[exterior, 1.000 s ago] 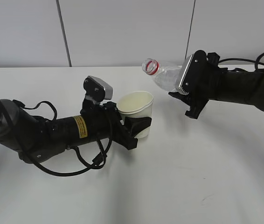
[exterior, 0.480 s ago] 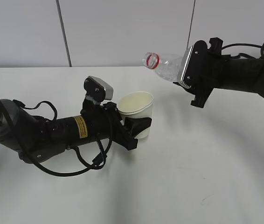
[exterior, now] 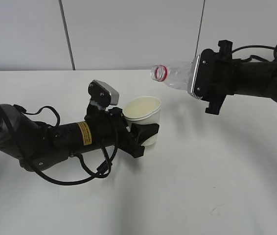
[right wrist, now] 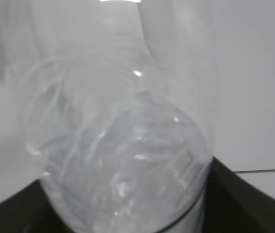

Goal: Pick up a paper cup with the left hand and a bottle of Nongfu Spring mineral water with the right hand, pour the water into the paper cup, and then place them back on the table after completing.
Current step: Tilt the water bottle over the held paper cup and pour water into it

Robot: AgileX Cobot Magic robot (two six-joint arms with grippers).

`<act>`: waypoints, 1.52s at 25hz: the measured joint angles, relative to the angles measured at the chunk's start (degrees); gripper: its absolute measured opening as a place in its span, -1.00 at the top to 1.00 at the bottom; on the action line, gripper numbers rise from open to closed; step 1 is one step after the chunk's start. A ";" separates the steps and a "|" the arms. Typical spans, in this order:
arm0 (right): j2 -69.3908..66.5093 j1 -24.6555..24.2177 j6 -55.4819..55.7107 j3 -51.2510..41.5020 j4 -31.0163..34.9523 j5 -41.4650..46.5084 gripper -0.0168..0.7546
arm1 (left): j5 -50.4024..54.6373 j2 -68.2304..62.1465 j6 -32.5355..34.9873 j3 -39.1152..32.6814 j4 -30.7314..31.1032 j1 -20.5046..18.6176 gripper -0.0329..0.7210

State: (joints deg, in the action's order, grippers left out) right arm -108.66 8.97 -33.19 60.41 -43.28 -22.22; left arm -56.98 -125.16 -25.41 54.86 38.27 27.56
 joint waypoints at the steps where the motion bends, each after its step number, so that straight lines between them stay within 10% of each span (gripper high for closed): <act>1: 0.00 0.00 -0.75 0.00 0.00 0.00 -0.22 | 0.00 0.00 0.00 0.00 0.00 0.00 -0.09; 38: 0.00 0.00 -16.07 0.00 1.58 0.26 -0.22 | -0.59 0.00 0.00 0.14 3.27 0.25 -0.09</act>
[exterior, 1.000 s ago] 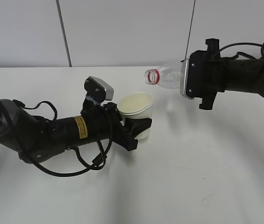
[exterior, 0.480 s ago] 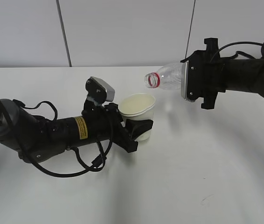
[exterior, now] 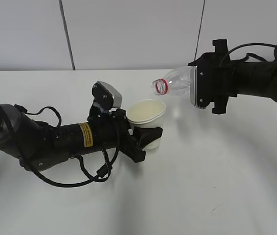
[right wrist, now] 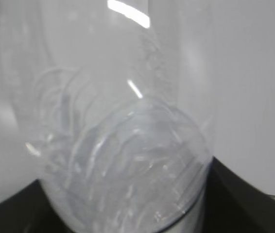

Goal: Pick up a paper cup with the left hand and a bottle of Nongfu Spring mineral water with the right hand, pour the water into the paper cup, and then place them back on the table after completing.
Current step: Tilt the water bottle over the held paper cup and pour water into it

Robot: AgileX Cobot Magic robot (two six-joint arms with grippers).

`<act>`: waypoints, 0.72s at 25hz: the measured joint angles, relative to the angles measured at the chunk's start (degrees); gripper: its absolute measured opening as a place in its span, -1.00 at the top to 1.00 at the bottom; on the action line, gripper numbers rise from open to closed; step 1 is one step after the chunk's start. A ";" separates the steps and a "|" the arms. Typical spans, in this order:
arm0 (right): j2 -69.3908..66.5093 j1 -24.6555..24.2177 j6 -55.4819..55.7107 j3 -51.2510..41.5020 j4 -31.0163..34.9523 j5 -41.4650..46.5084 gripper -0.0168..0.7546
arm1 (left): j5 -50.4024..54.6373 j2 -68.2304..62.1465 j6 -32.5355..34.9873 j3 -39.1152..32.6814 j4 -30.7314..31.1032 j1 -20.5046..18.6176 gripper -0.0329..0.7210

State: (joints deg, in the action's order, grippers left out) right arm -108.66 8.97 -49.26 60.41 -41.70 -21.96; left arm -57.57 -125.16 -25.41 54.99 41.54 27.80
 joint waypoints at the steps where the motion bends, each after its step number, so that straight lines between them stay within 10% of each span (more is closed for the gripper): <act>1: 0.00 0.00 -0.35 0.00 0.00 -0.28 -0.22 | -0.12 0.00 0.00 0.00 0.00 0.00 -0.09; 18: 0.00 0.00 -5.40 0.00 0.10 -2.88 -0.21 | -0.30 0.00 0.00 0.00 0.03 0.00 -0.09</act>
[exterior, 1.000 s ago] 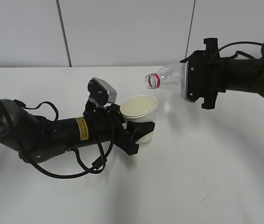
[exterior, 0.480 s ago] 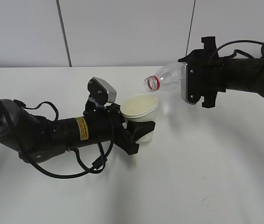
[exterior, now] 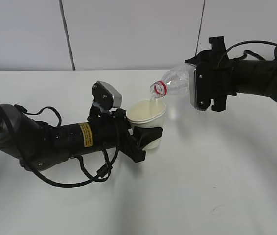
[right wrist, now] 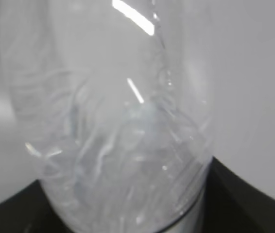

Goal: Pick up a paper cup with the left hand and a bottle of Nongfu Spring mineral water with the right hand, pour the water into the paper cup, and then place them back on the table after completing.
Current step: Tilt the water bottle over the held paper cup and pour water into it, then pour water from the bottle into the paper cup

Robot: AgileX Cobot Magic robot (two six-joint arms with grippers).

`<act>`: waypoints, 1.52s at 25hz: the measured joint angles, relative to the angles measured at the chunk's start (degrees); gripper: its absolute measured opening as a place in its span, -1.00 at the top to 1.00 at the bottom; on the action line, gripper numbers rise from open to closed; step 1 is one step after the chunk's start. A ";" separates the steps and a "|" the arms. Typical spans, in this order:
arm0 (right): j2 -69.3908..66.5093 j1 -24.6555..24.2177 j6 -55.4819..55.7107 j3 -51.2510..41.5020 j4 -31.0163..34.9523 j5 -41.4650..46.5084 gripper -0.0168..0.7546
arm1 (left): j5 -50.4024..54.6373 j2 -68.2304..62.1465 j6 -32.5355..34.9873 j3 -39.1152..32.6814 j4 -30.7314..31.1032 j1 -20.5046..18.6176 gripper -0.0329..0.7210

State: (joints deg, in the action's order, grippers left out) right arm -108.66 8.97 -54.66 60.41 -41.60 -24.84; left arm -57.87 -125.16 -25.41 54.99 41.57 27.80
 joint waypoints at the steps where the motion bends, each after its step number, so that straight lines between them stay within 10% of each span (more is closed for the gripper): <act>1: 0.00 0.00 -0.27 0.00 0.00 0.00 -0.21 | 0.01 0.00 0.00 0.00 0.00 0.00 -0.09; 38: 0.00 0.00 -5.88 0.00 2.50 -0.87 -0.21 | -0.30 0.00 0.00 0.00 1.88 0.00 -0.09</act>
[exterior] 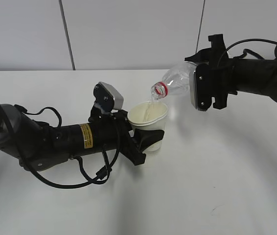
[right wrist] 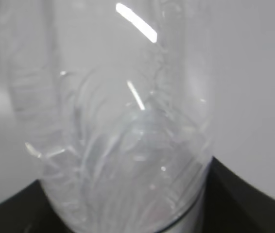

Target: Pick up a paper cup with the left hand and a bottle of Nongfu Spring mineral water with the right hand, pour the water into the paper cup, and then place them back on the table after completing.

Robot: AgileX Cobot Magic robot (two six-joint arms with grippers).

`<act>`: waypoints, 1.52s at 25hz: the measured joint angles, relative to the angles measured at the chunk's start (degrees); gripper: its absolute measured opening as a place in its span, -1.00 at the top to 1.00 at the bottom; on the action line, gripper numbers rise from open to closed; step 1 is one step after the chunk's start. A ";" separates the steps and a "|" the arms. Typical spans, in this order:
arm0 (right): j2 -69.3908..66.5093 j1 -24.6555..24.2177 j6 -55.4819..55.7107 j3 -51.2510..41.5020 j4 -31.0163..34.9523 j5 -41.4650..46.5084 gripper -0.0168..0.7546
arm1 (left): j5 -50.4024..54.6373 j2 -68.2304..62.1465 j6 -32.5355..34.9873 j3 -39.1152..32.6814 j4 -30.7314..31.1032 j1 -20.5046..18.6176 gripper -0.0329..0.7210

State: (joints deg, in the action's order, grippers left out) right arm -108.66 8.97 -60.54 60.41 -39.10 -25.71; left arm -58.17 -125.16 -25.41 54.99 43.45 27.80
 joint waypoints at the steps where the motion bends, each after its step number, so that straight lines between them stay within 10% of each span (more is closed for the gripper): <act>1: 0.00 0.00 0.00 0.00 0.00 0.00 -0.21 | 0.00 0.00 0.00 0.00 0.00 0.00 -0.09; 38: 0.00 0.00 -0.55 0.00 0.00 -0.13 -0.21 | 0.34 0.00 0.00 0.00 0.05 0.00 -0.09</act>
State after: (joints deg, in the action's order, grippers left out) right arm -108.66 8.97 -61.09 60.41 -39.10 -25.84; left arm -57.83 -125.16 -25.41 54.99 43.50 27.80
